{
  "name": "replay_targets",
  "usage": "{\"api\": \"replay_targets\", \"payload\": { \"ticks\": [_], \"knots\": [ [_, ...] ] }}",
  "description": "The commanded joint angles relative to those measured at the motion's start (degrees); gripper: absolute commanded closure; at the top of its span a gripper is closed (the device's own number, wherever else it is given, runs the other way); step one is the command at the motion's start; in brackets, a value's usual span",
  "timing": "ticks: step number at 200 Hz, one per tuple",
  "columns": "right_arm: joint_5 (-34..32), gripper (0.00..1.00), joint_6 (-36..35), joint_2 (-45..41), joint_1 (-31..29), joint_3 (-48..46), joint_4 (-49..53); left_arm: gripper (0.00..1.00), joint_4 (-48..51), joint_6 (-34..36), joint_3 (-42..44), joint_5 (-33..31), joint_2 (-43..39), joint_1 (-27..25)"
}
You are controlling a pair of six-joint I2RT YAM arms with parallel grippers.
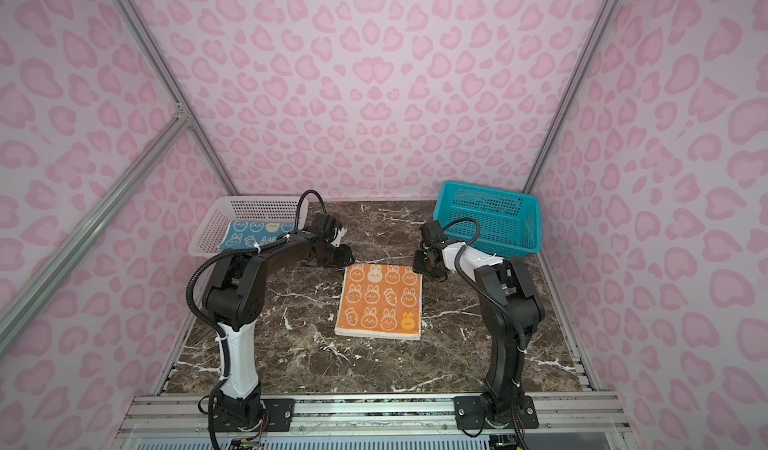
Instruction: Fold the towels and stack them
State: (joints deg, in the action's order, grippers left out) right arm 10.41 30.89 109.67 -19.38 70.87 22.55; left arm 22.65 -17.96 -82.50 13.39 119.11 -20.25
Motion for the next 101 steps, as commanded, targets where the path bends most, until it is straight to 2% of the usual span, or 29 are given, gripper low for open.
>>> {"api": "replay_targets", "payload": {
  "ticks": [1,42,101],
  "knots": [
    [-0.02,0.60,1.16,1.29,-0.04,0.68,0.96,0.44,1.25,-0.17,-0.36,1.09,1.07,0.08],
    [0.99,0.61,1.60,2.30,-0.05,1.17,0.06,0.49,1.24,-0.23,-0.04,2.29,1.40,-0.02],
    [2.83,0.73,2.00,3.34,-0.06,1.99,0.46,0.58,1.77,0.14,1.41,3.57,0.58,-0.26]
  ]
}}
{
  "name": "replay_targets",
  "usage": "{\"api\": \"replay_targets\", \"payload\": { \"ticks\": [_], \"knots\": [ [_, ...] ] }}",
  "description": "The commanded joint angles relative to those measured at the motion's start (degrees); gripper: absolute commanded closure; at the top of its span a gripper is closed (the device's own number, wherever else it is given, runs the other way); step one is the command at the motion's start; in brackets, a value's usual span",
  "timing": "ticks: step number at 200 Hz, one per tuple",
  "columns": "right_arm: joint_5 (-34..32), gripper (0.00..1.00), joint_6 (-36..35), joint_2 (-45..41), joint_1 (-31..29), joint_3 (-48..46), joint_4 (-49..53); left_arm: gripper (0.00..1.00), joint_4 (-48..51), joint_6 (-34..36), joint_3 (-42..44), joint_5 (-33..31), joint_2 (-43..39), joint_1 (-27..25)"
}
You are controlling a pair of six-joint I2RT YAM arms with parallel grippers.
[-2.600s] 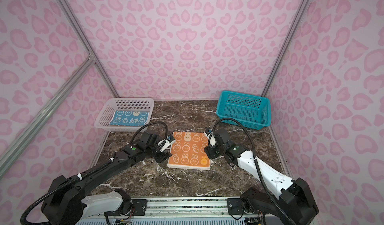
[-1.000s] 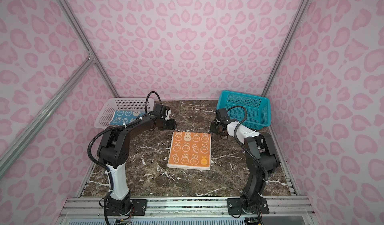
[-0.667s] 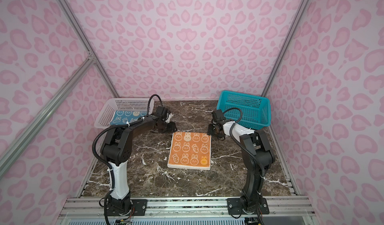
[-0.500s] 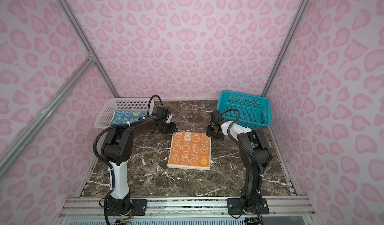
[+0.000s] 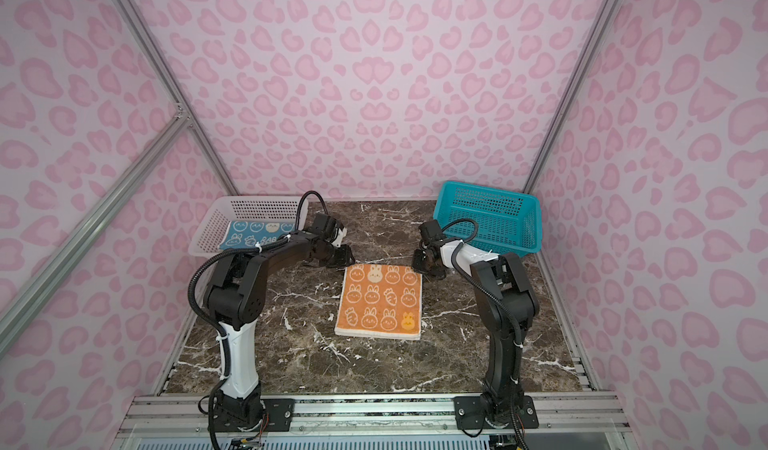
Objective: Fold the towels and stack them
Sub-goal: 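Grasp the far edge of the orange towel with both grippers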
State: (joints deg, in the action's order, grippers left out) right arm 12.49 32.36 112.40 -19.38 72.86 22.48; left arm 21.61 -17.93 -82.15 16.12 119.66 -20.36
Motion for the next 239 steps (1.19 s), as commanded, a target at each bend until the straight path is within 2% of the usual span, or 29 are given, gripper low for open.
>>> {"api": "replay_targets", "payload": {
  "ticks": [1,21,25,39,60,97,124,179,239],
  "knots": [
    [0.72,0.74,0.48,0.62,-0.10,0.00,0.54,0.58,2.82,0.15,1.08,0.84,0.04,-0.13],
    [0.54,0.80,0.15,0.62,-0.05,-0.17,0.67,0.63,3.04,0.60,1.88,0.80,-0.16,-0.14],
    [0.52,0.81,0.03,0.62,-0.06,-0.10,0.79,0.67,3.12,0.69,1.90,0.74,-0.12,-0.19],
    [0.34,0.87,-0.50,0.79,-0.07,0.27,1.07,0.73,3.18,0.81,1.80,0.58,-0.17,-0.21],
    [-0.36,0.90,-0.97,1.30,-0.06,1.33,2.03,0.78,3.09,0.59,1.26,0.76,-0.12,-0.18],
    [-0.24,0.95,-2.12,1.60,-0.05,2.19,2.12,0.97,3.14,0.52,0.23,0.84,0.02,-0.13],
    [0.20,1.00,-3.33,1.56,0.00,2.78,1.95,0.97,3.00,0.18,0.06,0.34,-0.44,-0.13],
    [1.92,1.00,-5.96,-1.05,0.52,1.69,-0.11,0.97,2.29,-0.44,-0.93,1.99,-3.29,0.03],
    [4.76,1.00,-8.32,-6.09,0.43,-2.48,-2.23,0.97,-1.47,0.93,3.72,6.41,-9.73,-0.11]
  ]
}}
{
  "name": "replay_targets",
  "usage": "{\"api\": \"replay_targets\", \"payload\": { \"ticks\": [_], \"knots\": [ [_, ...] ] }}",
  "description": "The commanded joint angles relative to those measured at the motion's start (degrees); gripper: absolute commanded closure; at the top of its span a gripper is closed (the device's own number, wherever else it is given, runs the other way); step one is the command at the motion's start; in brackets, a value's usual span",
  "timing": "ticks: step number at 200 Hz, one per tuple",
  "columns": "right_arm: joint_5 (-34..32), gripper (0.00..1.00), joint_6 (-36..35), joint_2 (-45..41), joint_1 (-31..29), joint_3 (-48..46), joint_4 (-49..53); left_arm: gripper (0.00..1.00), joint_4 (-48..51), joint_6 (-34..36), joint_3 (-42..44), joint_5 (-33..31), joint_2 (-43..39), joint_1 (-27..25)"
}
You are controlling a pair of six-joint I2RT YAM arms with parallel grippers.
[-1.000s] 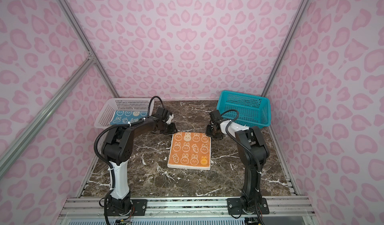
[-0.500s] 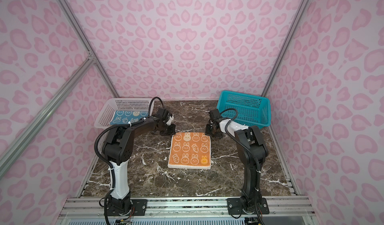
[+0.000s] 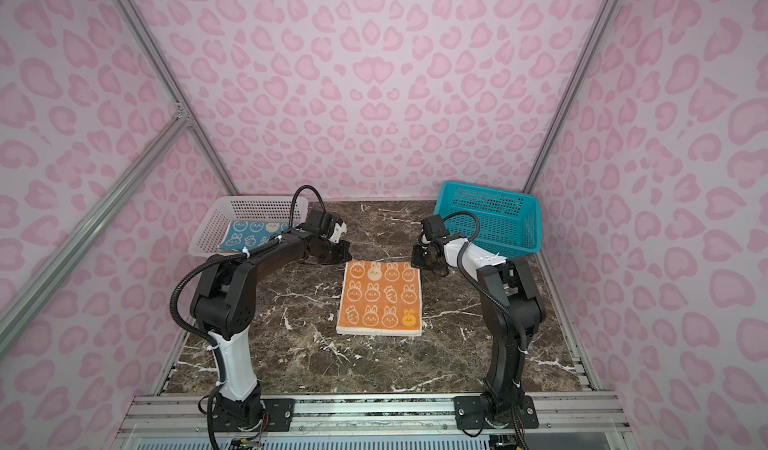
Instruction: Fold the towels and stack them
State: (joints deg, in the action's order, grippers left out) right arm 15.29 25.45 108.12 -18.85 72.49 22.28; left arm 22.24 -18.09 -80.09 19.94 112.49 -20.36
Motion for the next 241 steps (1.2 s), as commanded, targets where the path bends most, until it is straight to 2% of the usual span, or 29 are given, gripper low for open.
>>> {"api": "replay_targets", "payload": {
  "ticks": [1,70,143,208,241],
  "knots": [
    [2.04,1.00,-1.44,-1.92,-0.11,-2.23,-2.14,0.97,-2.11,1.15,1.77,2.66,-2.68,-0.07],
    [2.62,1.00,-2.69,-13.12,-1.20,-12.44,-4.96,0.97,-6.71,1.39,12.44,5.16,-12.17,-0.34],
    [1.28,1.00,-1.79,-23.60,-4.48,-22.71,-5.50,0.97,-7.17,0.91,22.17,4.65,-21.72,-1.34],
    [-0.17,0.97,0.67,-29.91,-6.57,-30.78,-4.88,0.97,-7.34,-0.49,31.72,2.24,-28.71,-2.65],
    [0.00,0.96,2.60,-31.60,-8.04,-34.47,-5.92,0.97,-7.41,-1.37,34.02,2.12,-29.17,-3.53]
  ]
}}
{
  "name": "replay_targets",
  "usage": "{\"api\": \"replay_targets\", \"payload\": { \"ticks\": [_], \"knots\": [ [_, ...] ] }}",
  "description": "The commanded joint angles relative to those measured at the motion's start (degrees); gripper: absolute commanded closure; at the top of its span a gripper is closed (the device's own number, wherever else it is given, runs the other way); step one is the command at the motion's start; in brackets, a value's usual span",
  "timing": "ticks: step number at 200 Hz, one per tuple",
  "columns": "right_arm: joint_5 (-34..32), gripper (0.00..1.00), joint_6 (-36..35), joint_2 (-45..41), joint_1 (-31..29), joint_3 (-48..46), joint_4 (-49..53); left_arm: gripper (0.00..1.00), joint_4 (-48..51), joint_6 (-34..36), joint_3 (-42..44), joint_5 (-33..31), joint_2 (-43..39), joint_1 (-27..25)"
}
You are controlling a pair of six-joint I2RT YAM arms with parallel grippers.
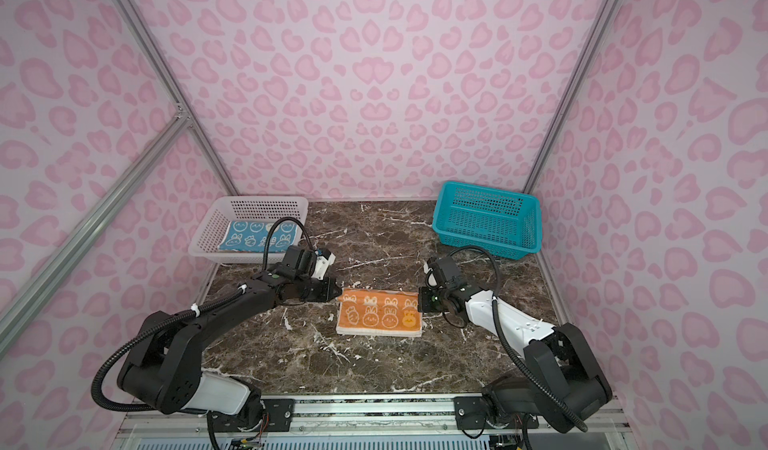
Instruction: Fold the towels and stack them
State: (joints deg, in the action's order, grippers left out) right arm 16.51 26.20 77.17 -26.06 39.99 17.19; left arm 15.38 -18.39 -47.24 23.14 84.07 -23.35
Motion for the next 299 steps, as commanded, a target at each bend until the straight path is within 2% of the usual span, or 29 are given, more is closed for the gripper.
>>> {"api": "replay_targets", "payload": {
  "ticks": [1,56,99,151,165,199,228,266,299],
  "knots": [
    [-1.22,0.96,1.89,-0.68,-0.91,-2.08,-0.88,0.97,-0.58,-1.05,1.18,-1.07,-0.76,-0.63],
    [-1.92,0.95,4.14,-2.40,-3.58,-4.77,-1.39,0.97,-1.01,-2.43,3.66,-1.58,-2.26,-2.36],
    [-2.23,0.90,5.03,-3.27,-4.56,-7.17,-1.30,0.96,-1.22,-3.05,6.28,-1.87,-2.65,-2.66],
    [-3.50,0.67,7.14,-7.11,-5.68,-10.02,-0.48,0.91,-0.37,-3.58,8.73,-1.60,-2.74,-3.38],
    [-3.98,0.64,7.60,-8.82,-5.68,-10.62,-0.36,0.89,0.34,-3.49,8.82,-1.60,-3.16,-3.37],
    [-5.51,0.63,7.48,-12.06,-5.64,-9.82,1.07,0.84,2.25,-3.05,8.83,-1.83,-4.18,-3.45],
    [-5.19,0.61,5.55,-11.58,-5.54,-7.35,1.50,0.82,3.30,-3.14,8.18,-2.04,-4.34,-3.46],
    [-2.43,0.62,2.09,-5.09,-5.58,-1.29,2.31,0.76,5.08,-3.73,5.33,-4.32,-5.83,-3.52],
    [1.06,0.69,0.84,1.32,-7.17,1.75,3.10,0.74,5.11,-4.62,3.56,-3.46,-4.63,-3.45]
  ]
}}
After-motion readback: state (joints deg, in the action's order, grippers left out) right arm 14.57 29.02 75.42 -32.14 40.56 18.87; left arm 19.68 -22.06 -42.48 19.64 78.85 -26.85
